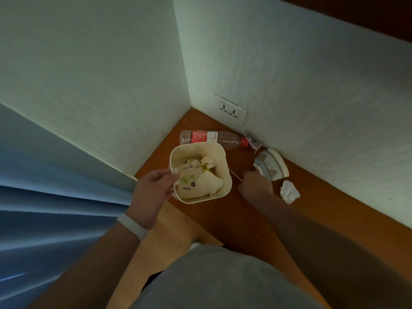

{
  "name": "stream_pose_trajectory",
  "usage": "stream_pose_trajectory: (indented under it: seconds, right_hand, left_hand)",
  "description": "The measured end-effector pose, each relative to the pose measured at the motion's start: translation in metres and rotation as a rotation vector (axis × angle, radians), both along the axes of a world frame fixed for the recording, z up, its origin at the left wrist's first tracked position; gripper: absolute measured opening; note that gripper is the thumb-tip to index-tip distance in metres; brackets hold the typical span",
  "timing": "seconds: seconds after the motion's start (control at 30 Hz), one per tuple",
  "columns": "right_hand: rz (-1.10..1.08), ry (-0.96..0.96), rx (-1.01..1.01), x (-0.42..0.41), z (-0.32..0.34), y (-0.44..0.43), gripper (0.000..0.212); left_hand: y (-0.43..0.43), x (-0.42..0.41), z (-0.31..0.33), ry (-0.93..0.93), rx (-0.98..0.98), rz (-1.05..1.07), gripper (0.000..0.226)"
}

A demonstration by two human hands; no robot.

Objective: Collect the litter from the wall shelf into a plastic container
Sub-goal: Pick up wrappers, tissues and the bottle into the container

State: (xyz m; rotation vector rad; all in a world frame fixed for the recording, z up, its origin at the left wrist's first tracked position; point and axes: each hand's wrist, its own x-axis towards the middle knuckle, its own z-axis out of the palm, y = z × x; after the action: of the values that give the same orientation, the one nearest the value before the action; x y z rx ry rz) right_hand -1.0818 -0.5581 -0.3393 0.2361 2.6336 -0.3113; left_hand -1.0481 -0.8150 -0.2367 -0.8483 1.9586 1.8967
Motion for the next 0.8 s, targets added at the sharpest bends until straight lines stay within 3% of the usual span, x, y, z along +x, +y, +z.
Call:
stream_pose_trajectory:
  seconds: [0.17, 0.6, 0.8]
  right_hand:
    - [-0.002, 0.04, -0.043, 0.019, 0.014, 0.009, 0.015]
    - [-0.232, 0.262, -0.464, 0.061, 0.126, 0.046, 0.007]
    - [-0.135, 0.304, -0.532, 0.073, 0.18, 0.037, 0.009]
  left_hand:
    - [-0.002, 0.004, 0.005, 0.025, -0.003, 0.0, 0.014]
    - [-0.009, 0.007, 0.024, 0.111, -0.085, -0.074, 0.01]
    - [0.002, -0.004, 0.023, 0.134, -0.113, -0.072, 0.012]
